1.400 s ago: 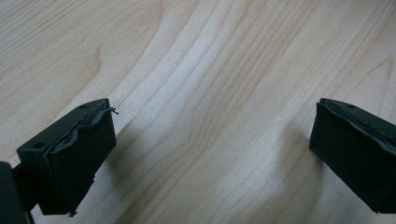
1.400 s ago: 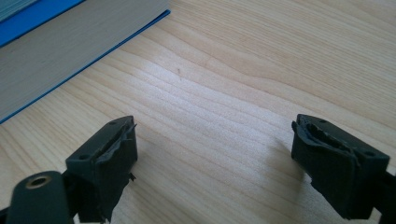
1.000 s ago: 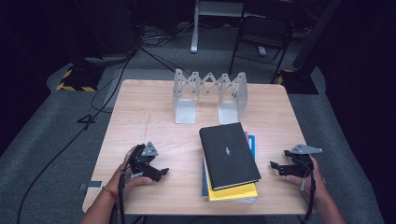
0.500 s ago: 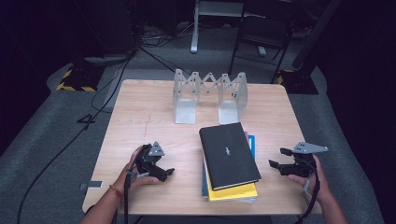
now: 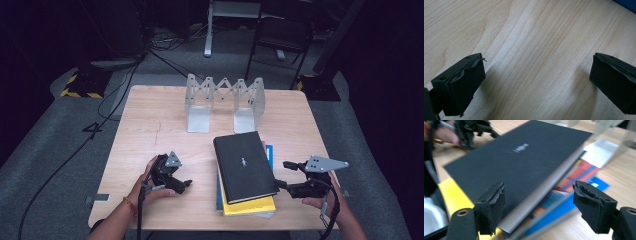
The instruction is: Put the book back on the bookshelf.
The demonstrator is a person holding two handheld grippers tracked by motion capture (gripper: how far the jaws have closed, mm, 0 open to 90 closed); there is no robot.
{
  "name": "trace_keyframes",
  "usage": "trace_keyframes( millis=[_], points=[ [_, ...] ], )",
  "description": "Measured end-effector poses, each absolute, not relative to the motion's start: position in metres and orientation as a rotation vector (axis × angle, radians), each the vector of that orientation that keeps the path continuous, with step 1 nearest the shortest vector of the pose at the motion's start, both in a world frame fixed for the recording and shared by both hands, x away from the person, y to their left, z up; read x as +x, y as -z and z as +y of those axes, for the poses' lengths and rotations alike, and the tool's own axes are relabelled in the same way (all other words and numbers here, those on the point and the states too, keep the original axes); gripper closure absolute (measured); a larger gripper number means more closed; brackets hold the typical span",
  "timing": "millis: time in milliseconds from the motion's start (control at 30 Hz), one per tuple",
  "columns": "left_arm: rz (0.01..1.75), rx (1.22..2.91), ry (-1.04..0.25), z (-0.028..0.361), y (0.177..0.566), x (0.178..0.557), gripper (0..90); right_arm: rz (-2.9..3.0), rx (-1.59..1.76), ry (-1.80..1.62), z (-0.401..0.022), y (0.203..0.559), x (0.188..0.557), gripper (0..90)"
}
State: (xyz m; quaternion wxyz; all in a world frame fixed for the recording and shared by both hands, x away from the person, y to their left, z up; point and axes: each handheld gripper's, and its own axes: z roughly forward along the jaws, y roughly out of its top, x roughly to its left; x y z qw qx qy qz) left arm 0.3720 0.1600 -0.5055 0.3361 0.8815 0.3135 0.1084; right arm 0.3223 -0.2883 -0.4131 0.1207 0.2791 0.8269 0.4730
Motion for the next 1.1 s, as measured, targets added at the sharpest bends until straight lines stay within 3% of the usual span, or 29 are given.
trace_keyframes(
  millis=[367, 500, 800, 1100],
  points=[
    [0.841, 2.299, -0.283, 0.158, 0.504, 0.373, 1.3, 2.51, 0.819, -1.384, -0.265, 0.419, 0.32, 20.4],
    [0.857, 2.242, -0.239, 0.147, 0.497, 0.378, 20.0, 2.532, 0.839, -1.414, -0.263, 0.425, 0.327, 13.3],
    [0.783, 2.222, -0.275, 0.128, 0.484, 0.376, 17.8, 2.58, 0.884, -1.463, -0.261, 0.433, 0.341, 1.5],
    [0.751, 2.181, -0.336, 0.105, 0.467, 0.386, 19.5, 2.623, 0.874, -1.448, -0.248, 0.433, 0.343, 0.0]
  ],
)
